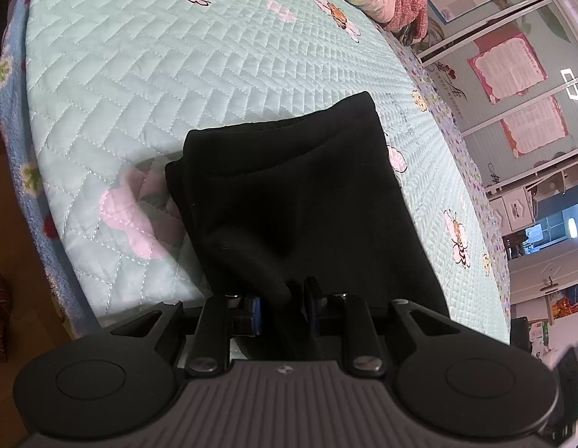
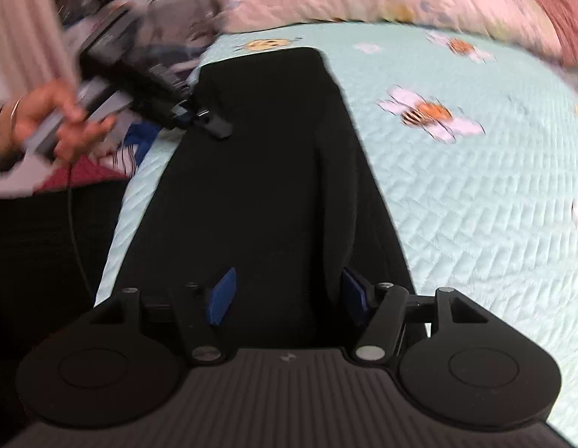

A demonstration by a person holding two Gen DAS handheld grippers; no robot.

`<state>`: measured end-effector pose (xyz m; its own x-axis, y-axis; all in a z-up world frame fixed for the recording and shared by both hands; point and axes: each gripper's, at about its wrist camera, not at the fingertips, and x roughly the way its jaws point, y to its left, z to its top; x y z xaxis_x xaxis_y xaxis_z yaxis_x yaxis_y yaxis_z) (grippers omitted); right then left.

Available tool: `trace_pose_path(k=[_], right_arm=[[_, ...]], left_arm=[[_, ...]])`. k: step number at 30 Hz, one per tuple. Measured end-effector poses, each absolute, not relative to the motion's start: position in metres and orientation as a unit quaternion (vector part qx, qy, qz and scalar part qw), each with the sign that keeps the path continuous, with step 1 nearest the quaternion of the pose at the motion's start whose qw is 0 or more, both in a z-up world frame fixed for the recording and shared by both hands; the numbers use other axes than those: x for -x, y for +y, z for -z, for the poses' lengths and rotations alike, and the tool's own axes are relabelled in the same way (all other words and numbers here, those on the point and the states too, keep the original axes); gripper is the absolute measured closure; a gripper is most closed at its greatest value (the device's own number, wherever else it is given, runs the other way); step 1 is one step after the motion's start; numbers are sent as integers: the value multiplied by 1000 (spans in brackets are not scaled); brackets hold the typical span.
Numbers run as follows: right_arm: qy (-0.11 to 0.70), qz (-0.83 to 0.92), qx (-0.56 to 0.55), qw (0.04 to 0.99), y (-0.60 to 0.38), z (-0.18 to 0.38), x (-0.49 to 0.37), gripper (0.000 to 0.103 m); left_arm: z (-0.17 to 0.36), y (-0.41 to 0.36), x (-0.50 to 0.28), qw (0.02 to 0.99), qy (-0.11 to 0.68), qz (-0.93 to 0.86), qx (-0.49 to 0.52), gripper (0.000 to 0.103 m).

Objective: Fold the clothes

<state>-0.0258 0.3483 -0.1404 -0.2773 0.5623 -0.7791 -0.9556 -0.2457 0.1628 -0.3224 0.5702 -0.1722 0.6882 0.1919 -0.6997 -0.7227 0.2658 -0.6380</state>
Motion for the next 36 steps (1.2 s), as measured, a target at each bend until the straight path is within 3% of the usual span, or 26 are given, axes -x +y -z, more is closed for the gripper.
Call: trace_pose_path(k=[4, 6, 8, 9, 31, 36], right_arm=[[404, -717, 247, 512, 365, 158, -13, 41], [419, -715, 240, 506, 368, 163, -18, 52], [427, -711, 238, 506, 369, 166, -20, 85], [428, -707, 239, 510, 367, 167, -20, 90], [456, -657, 262, 540, 354, 165, -24, 94], [460, -645, 250, 557, 356, 170, -26, 93]], left_arm=[[172, 571, 323, 754, 253, -303, 526, 79], [172, 570, 322, 754, 253, -304, 524, 79], [171, 570, 322, 756, 253, -305, 522, 79], [171, 569, 321, 758, 253, -305, 518, 79], [177, 543, 298, 787, 271, -248, 495, 80], [178, 543, 299, 782, 273, -255, 499, 87]])
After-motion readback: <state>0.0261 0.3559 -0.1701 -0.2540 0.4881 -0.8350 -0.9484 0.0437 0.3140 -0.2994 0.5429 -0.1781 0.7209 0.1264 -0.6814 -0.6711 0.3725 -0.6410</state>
